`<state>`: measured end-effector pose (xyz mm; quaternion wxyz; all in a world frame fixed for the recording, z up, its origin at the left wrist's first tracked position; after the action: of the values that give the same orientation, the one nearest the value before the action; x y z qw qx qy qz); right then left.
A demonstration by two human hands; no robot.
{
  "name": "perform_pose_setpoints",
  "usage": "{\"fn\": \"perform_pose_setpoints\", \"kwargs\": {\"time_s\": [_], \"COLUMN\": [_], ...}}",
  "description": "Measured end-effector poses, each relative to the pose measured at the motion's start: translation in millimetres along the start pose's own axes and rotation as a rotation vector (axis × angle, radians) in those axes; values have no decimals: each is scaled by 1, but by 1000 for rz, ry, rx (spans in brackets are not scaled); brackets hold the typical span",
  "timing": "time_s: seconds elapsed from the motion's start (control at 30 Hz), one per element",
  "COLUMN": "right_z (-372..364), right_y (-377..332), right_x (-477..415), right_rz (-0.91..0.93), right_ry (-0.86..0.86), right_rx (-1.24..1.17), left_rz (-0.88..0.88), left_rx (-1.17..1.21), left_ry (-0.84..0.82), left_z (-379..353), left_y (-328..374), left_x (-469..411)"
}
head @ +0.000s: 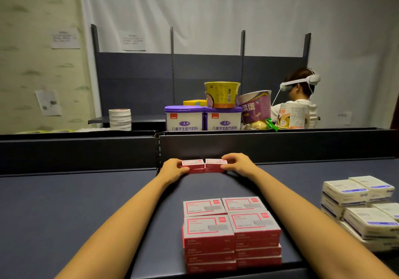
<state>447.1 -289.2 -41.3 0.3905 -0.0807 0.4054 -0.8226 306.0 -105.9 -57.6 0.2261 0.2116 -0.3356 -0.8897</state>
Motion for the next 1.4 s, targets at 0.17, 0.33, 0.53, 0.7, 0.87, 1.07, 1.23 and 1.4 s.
{"fn": "perform_pose_setpoints", "kwargs": {"time_s": [0.17, 0.33, 0.53, 0.7, 0.87, 1.07, 1.23, 1.4], "right_z": [-9, -12, -17, -16, 17, 49, 58, 60], "right_y": [-3, 0, 2, -3, -40, -65, -49, -42], "right_x": [-2, -3, -8, -4, 23, 120, 169, 182], "right_rz": [31, 41, 55, 33, 84, 225, 214, 225], "right_ry": [19, 16, 50, 69, 141, -94, -348, -396], "right_rx": [1, 56, 79, 126, 56, 6, 60, -71], "left_rz": [-2, -16, -14, 24, 52, -197, -253, -249], "left_rx": [-4, -36, -76, -100, 60, 159, -5, 57], "left_ry": [43, 87, 104, 136, 164, -38, -260, -357], "left_z": [-2, -3, -7, -6, 17, 48, 61, 61], "left_y": [-1, -2, -5, 1, 31, 77, 70, 59], "left_x": [1, 0, -3, 2, 28, 119, 172, 181]}}
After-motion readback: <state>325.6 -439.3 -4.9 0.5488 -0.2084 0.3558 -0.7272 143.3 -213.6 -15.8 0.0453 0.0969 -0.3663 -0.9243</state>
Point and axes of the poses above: each hand's wrist, its own x-axis away from the middle knuckle, its own z-axis out of the back of the hand, y = z × x, the point moved 1 cm from there along -x, towards the middle knuckle, and after that the axes turned 1 degree about -y, right-handed, at the moved point
